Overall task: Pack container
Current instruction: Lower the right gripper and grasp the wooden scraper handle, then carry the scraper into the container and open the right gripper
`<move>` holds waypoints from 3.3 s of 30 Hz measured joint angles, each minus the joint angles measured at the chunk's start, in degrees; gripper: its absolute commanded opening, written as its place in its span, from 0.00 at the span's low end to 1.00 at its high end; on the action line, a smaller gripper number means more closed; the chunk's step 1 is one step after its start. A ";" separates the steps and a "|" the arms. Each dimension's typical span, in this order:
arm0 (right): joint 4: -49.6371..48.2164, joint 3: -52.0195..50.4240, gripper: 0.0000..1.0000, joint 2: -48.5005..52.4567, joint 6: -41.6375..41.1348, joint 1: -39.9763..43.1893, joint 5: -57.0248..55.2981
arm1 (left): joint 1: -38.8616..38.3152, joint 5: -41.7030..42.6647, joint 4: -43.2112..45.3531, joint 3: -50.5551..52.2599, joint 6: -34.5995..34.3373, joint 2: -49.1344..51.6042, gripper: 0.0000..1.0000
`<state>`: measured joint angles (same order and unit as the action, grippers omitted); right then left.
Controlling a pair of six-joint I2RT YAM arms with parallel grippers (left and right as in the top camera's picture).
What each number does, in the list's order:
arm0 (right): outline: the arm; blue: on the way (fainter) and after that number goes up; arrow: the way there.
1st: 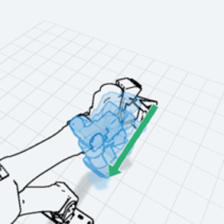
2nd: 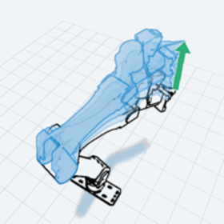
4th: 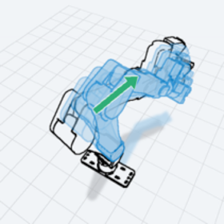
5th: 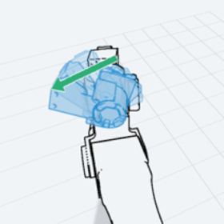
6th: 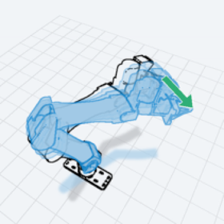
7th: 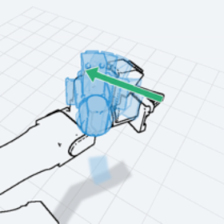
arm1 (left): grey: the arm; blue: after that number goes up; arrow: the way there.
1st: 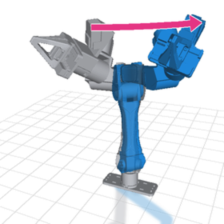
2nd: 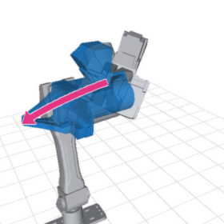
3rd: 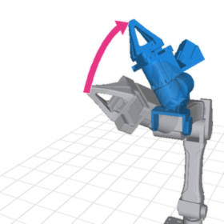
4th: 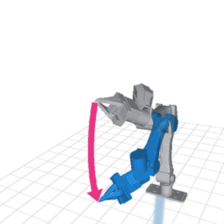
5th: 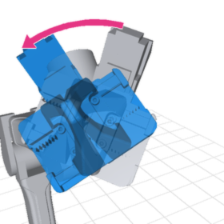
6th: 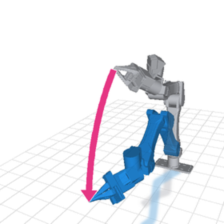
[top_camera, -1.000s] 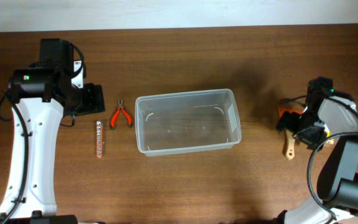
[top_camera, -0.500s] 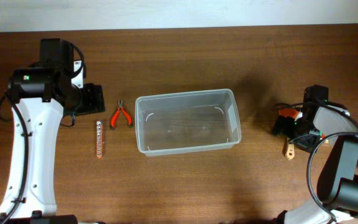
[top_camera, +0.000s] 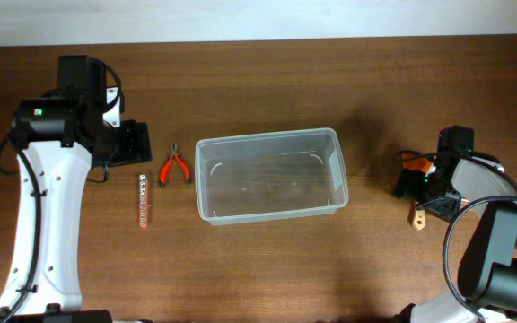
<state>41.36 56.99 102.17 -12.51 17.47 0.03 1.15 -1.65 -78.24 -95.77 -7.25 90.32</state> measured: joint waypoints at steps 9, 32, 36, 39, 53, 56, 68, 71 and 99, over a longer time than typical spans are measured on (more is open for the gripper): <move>0.83 0.00 0.63 -0.02 0.52 0.00 0.24 | 0.00 0.00 0.00 0.00 0.00 0.00 0.80; 1.29 0.00 0.18 -0.02 0.57 0.00 0.79 | 0.00 0.00 -0.44 0.00 0.02 0.00 0.80; 1.29 0.00 0.16 -0.02 0.50 0.00 0.79 | 0.00 0.00 -0.48 0.00 0.00 0.00 0.80; 1.31 0.00 0.15 -0.02 0.50 0.00 0.79 | 0.00 0.00 -0.63 0.00 0.02 0.00 0.80; 1.36 0.00 0.07 -0.04 0.46 0.00 0.79 | 0.00 0.00 -0.87 0.00 0.02 0.00 0.80; 1.36 0.00 0.04 -0.04 0.50 0.00 0.79 | 0.00 0.00 -0.87 0.00 0.00 0.00 0.80; 2.54 0.42 0.04 -0.11 0.48 0.00 1.18 | 0.00 0.00 -0.87 0.00 0.00 0.00 0.80; 7.37 2.12 0.04 -0.11 0.98 -0.07 1.81 | 0.00 0.00 -0.85 0.00 0.00 0.00 0.80; 36.26 44.54 0.04 -5.70 59.47 -46.34 8.17 | 0.00 -0.02 4.37 0.00 0.02 0.00 0.81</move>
<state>77.62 101.54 96.47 46.96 -28.86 8.21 1.15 -1.67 -73.87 -95.77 -7.22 90.32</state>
